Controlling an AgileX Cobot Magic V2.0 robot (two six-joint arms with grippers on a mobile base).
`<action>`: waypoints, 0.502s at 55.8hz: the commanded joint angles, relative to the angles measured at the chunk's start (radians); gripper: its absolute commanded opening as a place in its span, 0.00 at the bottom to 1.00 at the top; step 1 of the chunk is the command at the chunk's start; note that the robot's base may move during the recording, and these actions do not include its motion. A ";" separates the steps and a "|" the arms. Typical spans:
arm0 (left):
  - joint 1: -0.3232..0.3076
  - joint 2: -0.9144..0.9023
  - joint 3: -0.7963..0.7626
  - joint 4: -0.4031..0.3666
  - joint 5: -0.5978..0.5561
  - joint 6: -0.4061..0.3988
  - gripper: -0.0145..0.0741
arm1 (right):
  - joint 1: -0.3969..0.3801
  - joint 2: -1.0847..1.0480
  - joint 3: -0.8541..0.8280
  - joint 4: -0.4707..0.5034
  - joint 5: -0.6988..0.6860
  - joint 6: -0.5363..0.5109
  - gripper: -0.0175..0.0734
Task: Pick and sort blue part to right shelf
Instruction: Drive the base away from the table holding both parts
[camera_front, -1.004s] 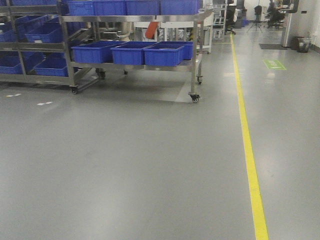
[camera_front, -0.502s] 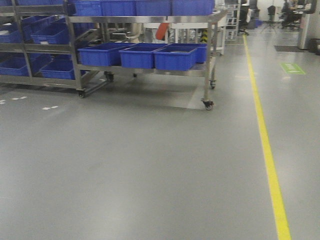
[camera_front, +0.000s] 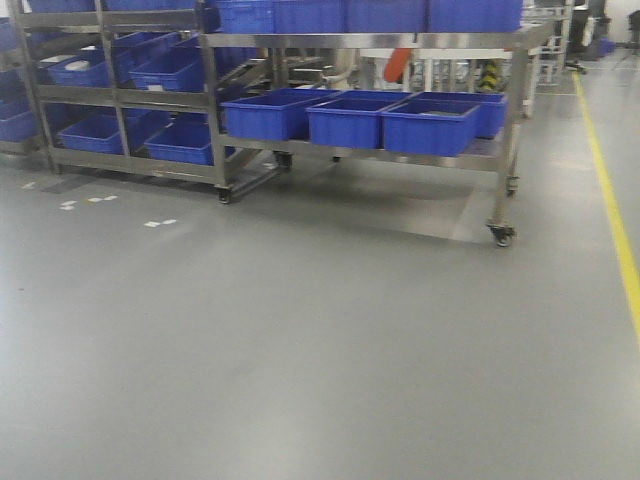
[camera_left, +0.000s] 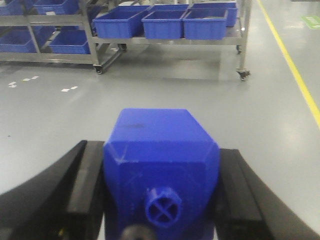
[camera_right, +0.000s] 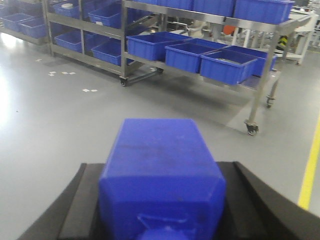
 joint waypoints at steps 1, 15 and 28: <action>-0.004 0.018 -0.028 0.007 -0.090 -0.013 0.54 | -0.005 0.003 -0.026 -0.024 -0.095 -0.008 0.38; -0.004 0.018 -0.028 0.007 -0.090 -0.013 0.54 | -0.005 0.003 -0.026 -0.024 -0.095 -0.008 0.38; -0.004 0.018 -0.028 0.007 -0.090 -0.013 0.54 | -0.005 0.003 -0.026 -0.024 -0.095 -0.008 0.38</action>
